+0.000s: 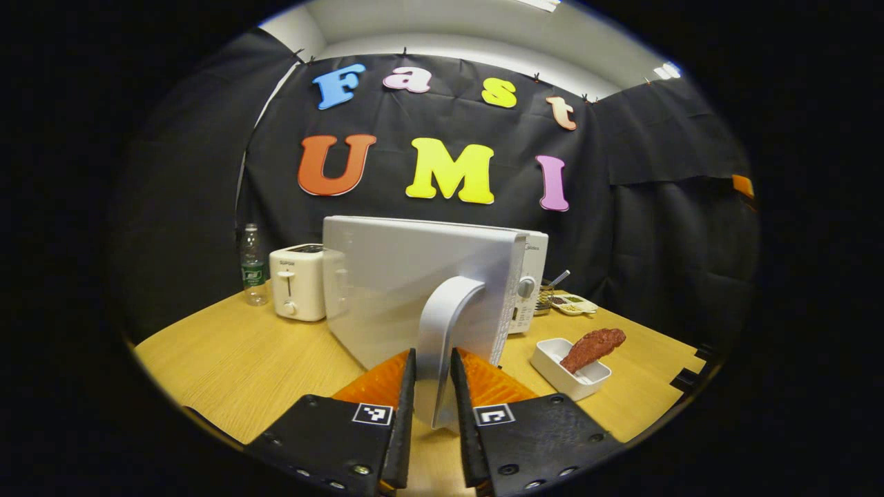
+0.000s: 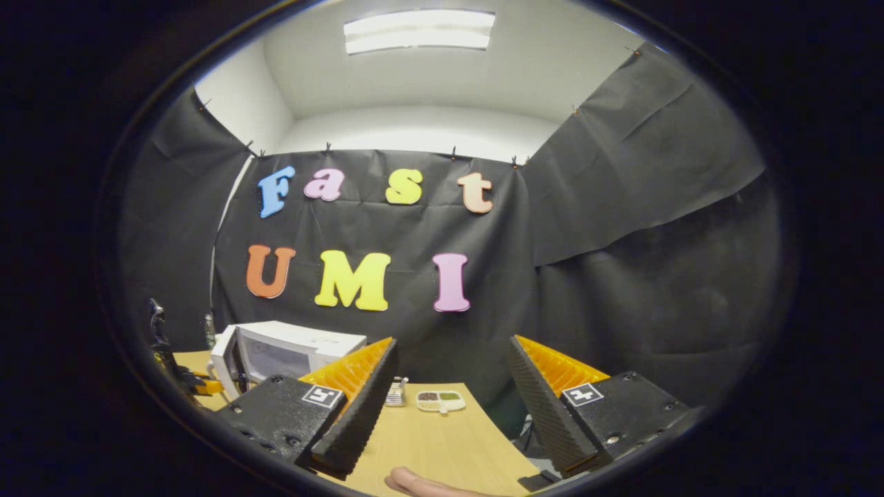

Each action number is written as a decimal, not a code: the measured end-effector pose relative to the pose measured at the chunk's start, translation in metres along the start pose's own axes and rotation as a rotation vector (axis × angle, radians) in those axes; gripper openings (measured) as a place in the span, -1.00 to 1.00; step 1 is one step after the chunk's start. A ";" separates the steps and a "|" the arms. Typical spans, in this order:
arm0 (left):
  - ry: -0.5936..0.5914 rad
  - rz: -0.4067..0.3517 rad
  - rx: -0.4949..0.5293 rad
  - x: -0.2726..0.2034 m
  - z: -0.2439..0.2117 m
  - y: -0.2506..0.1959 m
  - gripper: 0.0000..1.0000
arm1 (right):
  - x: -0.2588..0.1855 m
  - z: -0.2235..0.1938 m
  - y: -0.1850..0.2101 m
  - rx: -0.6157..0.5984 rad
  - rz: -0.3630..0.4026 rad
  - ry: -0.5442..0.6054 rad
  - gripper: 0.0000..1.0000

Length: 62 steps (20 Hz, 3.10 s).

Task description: Open the microwave oven with the left hand, put the food in, and close the microwave oven.

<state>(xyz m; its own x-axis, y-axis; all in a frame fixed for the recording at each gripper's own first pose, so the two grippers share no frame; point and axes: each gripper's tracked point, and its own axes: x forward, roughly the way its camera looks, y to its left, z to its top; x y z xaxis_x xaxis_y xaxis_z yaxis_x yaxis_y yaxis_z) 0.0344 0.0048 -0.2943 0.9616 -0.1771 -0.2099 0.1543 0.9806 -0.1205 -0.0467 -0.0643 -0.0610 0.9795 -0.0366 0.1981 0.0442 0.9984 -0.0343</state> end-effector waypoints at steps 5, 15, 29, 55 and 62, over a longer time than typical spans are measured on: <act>-0.017 0.102 0.010 -0.052 0.000 0.059 0.67 | 0.009 -0.015 0.021 0.008 0.022 0.033 0.80; -0.141 0.259 0.077 -0.107 0.071 0.077 0.84 | 0.066 -0.059 0.073 -0.062 0.098 0.163 0.80; -0.148 0.223 0.097 -0.055 0.169 0.005 0.84 | 0.144 -0.210 0.129 -0.051 0.481 0.695 1.00; -0.149 0.260 0.129 -0.031 0.182 -0.008 0.90 | 0.104 -0.263 0.195 0.477 0.769 1.202 -0.76; -0.159 0.190 0.070 -0.038 0.172 0.003 0.90 | 0.104 -0.235 0.210 0.054 0.611 0.884 -0.76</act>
<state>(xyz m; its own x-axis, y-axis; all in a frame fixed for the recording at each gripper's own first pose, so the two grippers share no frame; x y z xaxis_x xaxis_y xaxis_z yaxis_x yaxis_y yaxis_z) 0.0373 0.0287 -0.1196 0.9976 0.0208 -0.0668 -0.0225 0.9994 -0.0250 0.1104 0.1321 -0.2778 0.6286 0.4733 -0.6172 -0.4888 0.8576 0.1599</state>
